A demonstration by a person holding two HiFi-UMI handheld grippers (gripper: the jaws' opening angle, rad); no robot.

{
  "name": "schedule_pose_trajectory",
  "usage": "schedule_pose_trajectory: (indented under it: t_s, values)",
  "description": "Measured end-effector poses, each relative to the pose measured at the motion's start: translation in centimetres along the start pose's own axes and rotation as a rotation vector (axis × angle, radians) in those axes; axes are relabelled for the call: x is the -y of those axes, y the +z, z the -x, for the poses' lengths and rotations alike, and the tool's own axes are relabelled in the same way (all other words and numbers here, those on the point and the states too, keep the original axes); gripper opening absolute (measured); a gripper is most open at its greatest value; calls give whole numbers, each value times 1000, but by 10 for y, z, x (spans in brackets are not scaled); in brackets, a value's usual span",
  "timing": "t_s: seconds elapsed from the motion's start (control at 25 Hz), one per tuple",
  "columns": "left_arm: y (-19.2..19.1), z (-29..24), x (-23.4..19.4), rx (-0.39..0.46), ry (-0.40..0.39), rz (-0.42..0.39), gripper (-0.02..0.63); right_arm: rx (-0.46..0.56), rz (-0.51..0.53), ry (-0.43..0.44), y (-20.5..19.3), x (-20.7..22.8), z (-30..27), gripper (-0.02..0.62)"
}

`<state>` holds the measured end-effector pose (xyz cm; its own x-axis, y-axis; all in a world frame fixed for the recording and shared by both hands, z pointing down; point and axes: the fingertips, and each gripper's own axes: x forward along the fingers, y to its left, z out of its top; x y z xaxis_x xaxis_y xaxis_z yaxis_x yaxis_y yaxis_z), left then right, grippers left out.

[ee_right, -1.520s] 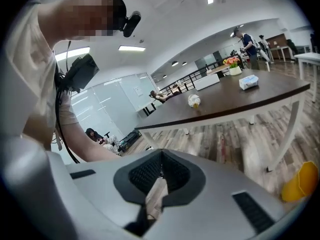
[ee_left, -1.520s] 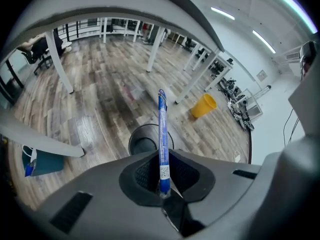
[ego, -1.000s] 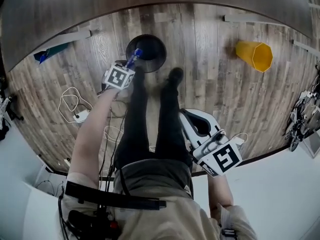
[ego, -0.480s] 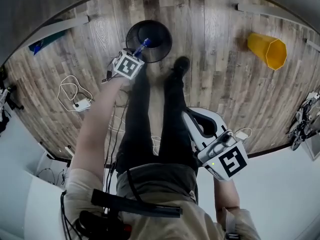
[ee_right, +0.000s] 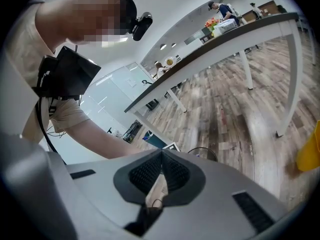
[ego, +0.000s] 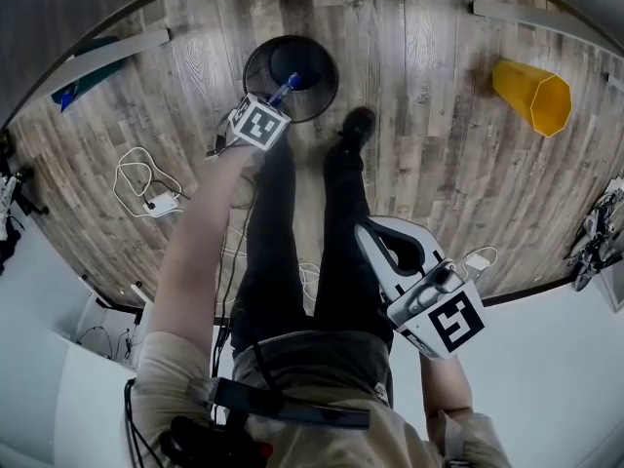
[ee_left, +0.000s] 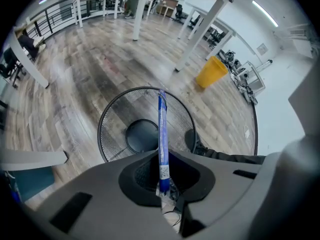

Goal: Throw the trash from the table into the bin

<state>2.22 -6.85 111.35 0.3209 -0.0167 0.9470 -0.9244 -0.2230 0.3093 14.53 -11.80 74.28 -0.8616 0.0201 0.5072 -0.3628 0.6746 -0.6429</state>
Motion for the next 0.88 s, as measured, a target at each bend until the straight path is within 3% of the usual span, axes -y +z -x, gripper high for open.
schedule_pose_trajectory:
  t_s: [0.88]
  values:
    - [11, -25, -5, -29, 6, -40, 35, 0, -21, -16, -7, 23, -5, 11]
